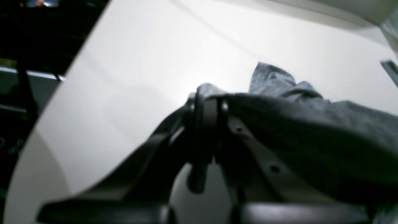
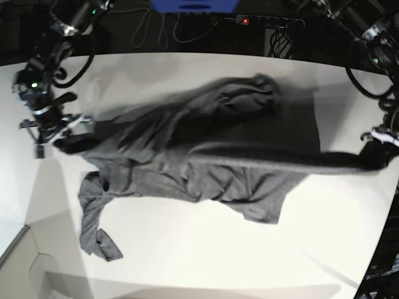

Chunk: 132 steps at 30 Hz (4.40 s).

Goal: Layout the t-shirt on the table in an organized manner, then fold the t-shirt properly
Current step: 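Spread the shirt out with both grippers and lay it down, then grasp the shirt edge with the left gripper and stretch it taut, then lower the stretched shirt onto the table with both grippers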

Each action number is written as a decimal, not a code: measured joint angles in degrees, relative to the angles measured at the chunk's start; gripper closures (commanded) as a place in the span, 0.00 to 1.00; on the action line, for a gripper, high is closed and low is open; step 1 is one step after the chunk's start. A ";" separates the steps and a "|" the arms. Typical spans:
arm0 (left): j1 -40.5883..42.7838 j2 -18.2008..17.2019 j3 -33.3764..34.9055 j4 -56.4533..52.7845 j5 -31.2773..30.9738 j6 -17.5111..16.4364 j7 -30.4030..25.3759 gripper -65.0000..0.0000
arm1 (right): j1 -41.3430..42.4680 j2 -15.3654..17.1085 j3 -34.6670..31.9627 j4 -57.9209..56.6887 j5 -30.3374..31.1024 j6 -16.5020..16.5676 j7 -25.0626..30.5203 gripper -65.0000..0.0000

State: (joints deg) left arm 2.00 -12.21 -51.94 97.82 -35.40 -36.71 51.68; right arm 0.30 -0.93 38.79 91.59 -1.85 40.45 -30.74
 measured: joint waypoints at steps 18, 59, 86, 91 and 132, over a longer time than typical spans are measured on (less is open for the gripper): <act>-2.47 2.86 6.49 -14.16 0.39 0.63 -0.15 0.92 | 6.36 2.51 12.31 -10.27 -0.70 0.24 -0.76 1.00; 13.94 10.97 40.48 -4.76 9.49 0.24 0.52 0.44 | 4.72 1.27 9.14 -9.94 -0.90 -0.24 -0.98 1.00; 16.22 -6.84 9.16 0.42 -3.96 -1.11 3.82 1.00 | 5.68 1.27 8.87 -10.12 0.20 1.16 -0.83 1.00; 16.28 -6.84 8.50 -4.15 -3.69 -1.03 3.76 1.00 | 3.39 1.40 8.87 -7.13 0.61 1.38 -0.66 1.00; 13.49 -0.96 8.09 -2.12 -2.19 0.28 11.13 1.00 | -8.11 -8.50 -13.49 19.67 -0.31 -0.57 -22.88 0.38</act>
State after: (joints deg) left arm 15.49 -13.17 -43.86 95.70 -37.58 -36.42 62.81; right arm -7.81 -9.43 25.30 111.26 -2.15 39.88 -53.63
